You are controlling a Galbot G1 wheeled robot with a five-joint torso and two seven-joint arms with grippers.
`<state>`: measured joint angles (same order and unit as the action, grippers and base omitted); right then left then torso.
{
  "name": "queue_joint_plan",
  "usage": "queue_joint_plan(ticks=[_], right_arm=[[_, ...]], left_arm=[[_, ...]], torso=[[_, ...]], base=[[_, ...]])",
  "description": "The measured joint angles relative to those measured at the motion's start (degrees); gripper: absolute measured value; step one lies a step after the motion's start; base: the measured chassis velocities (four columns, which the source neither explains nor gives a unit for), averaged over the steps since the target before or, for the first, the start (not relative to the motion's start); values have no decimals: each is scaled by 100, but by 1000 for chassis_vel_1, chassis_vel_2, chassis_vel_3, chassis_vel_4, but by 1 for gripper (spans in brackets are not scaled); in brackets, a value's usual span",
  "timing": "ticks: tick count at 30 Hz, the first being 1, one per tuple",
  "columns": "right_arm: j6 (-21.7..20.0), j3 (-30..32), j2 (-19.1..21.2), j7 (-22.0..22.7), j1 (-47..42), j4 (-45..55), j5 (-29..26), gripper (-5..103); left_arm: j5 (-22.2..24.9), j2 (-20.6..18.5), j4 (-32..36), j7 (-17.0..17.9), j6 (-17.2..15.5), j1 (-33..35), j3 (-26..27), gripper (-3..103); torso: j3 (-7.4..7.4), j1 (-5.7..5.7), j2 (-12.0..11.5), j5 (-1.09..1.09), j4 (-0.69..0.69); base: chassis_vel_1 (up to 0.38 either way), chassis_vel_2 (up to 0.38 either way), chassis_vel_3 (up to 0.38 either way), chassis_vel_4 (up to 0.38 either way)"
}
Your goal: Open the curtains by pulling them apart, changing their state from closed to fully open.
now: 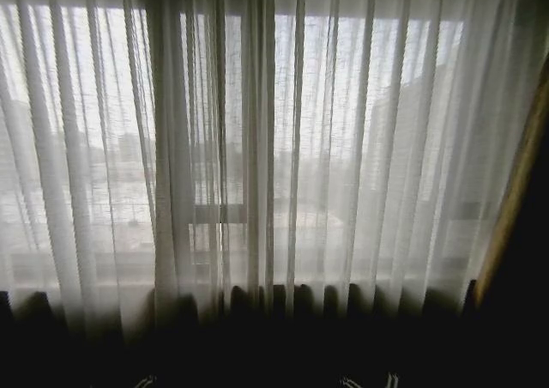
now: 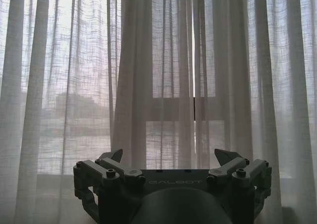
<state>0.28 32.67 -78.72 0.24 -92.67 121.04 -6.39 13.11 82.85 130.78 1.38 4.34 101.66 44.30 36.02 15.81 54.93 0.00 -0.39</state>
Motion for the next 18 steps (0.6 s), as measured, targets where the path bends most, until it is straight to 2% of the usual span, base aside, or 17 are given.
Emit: queue_joint_plan(ticks=[9, 18], right_arm=[[-116, 24, 0, -319, 37, 48, -262, 100], [-91, 60, 0, -381, 92, 28, -298, 100]], left_arm=[[603, -228, -60, -337, -140, -118, 9, 100], [745, -235, -129, -388, -171, -134, 6, 100]], torso=[[0, 0, 0, -1, 0], [0, 0, 0, -1, 0]], base=[[0, 0, 0, 0], [0, 0, 0, 0]])
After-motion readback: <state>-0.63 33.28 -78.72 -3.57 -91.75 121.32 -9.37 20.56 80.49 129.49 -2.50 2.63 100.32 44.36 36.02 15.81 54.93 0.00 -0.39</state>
